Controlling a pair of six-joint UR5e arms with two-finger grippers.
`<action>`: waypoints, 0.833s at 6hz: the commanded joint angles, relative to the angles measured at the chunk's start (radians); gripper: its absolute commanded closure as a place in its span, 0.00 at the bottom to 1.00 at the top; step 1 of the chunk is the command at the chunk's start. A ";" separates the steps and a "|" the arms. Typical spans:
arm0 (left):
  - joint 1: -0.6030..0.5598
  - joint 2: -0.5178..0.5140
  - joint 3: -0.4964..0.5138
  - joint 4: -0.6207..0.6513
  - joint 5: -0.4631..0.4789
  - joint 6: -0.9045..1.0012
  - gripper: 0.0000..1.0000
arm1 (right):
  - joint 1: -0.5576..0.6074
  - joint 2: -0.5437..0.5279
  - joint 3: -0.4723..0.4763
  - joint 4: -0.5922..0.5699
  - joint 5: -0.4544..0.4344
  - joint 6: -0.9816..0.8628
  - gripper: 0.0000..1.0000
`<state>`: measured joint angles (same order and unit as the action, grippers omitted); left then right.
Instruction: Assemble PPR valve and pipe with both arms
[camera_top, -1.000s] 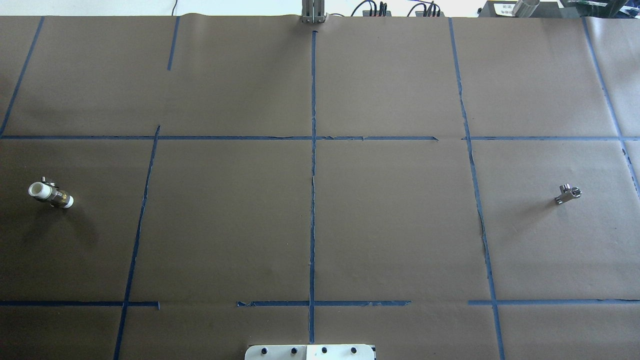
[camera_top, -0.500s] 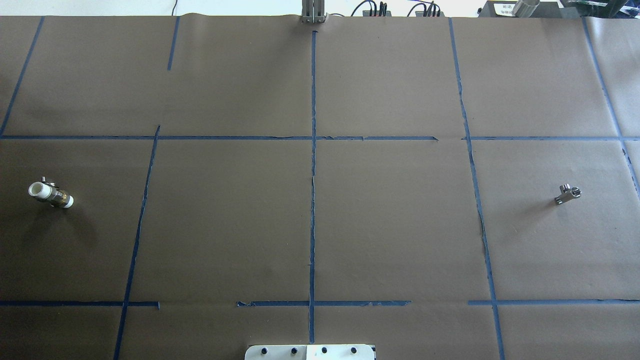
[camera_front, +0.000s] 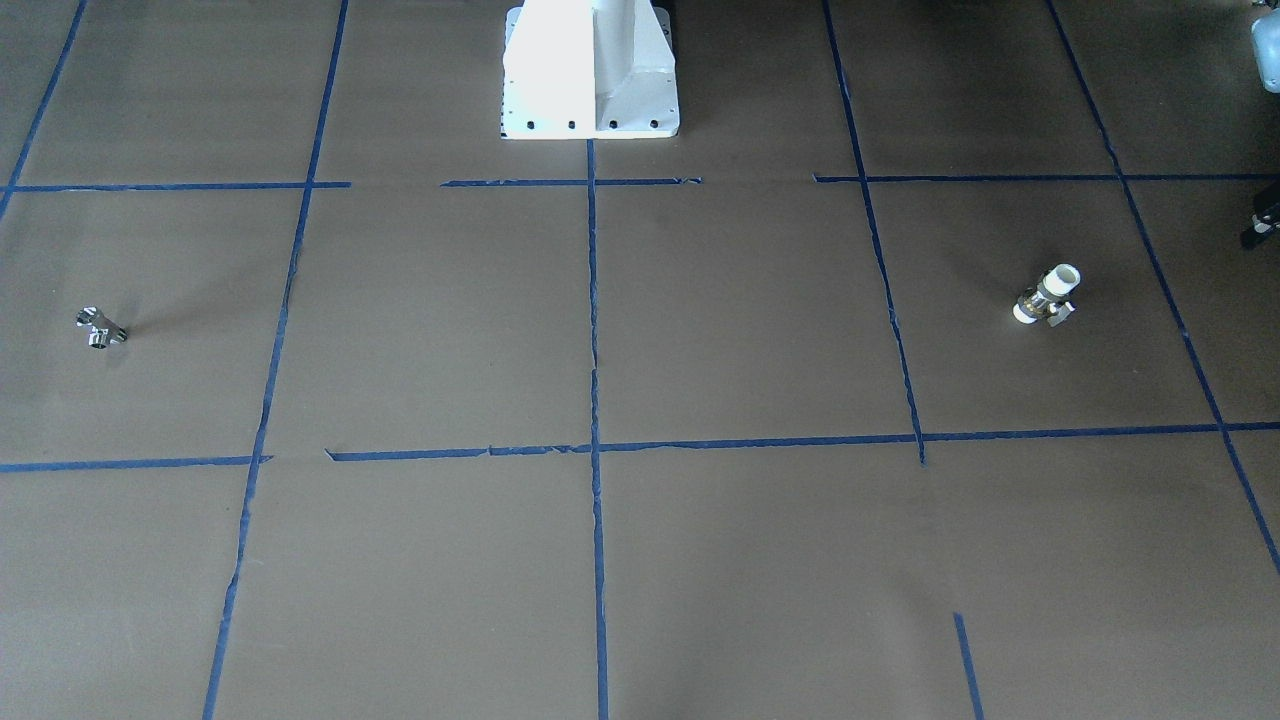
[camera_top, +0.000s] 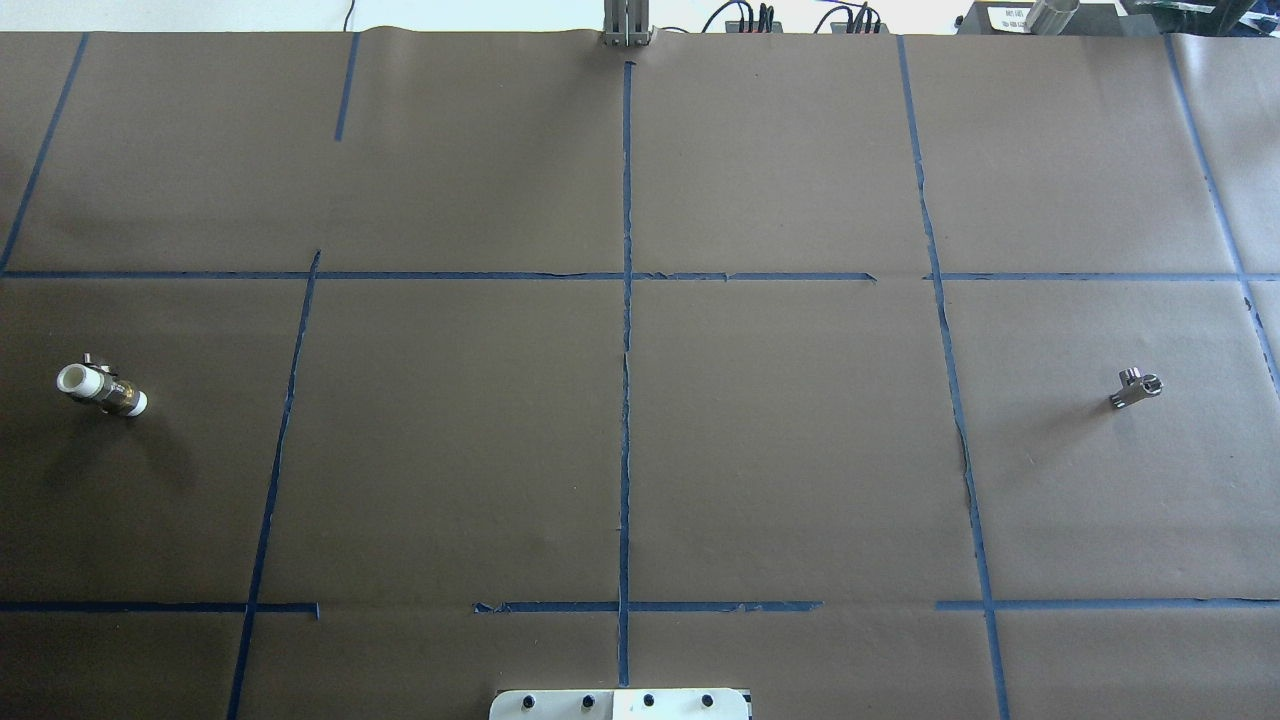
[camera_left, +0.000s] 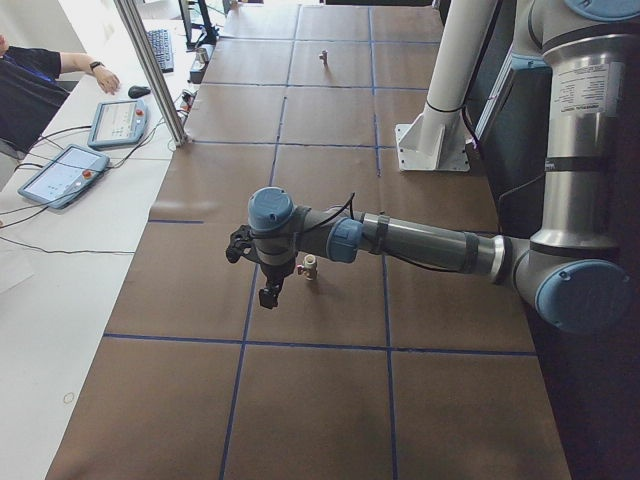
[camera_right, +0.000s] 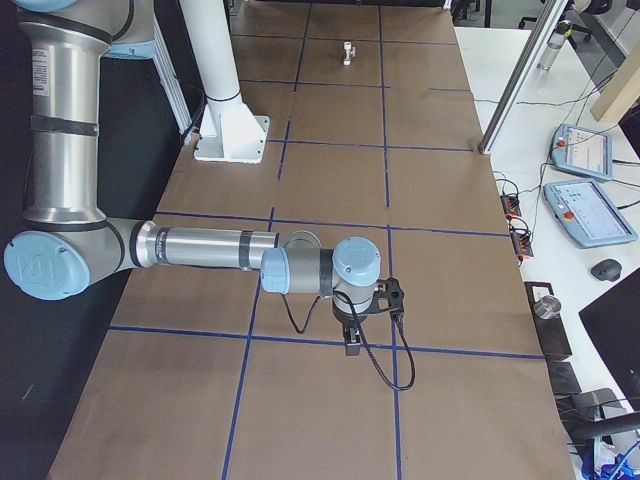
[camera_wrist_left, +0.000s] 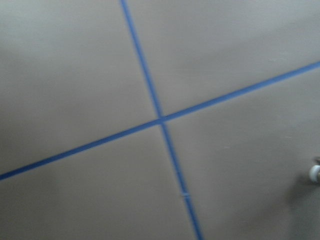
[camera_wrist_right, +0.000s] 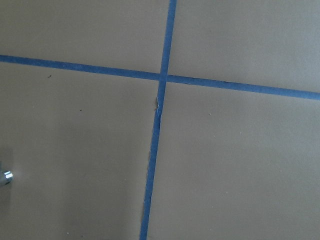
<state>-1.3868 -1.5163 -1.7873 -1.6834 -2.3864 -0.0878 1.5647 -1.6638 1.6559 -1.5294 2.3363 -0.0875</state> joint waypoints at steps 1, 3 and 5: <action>0.142 0.034 -0.004 -0.210 0.034 -0.361 0.00 | 0.000 -0.001 -0.001 0.000 0.000 0.000 0.00; 0.347 0.080 0.018 -0.482 0.195 -0.684 0.00 | 0.000 -0.001 -0.001 0.000 0.000 0.000 0.00; 0.411 0.077 0.019 -0.484 0.231 -0.704 0.00 | 0.000 -0.001 -0.002 0.000 0.000 0.000 0.00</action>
<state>-1.0076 -1.4389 -1.7698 -2.1579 -2.1746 -0.7760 1.5647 -1.6644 1.6546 -1.5294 2.3370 -0.0874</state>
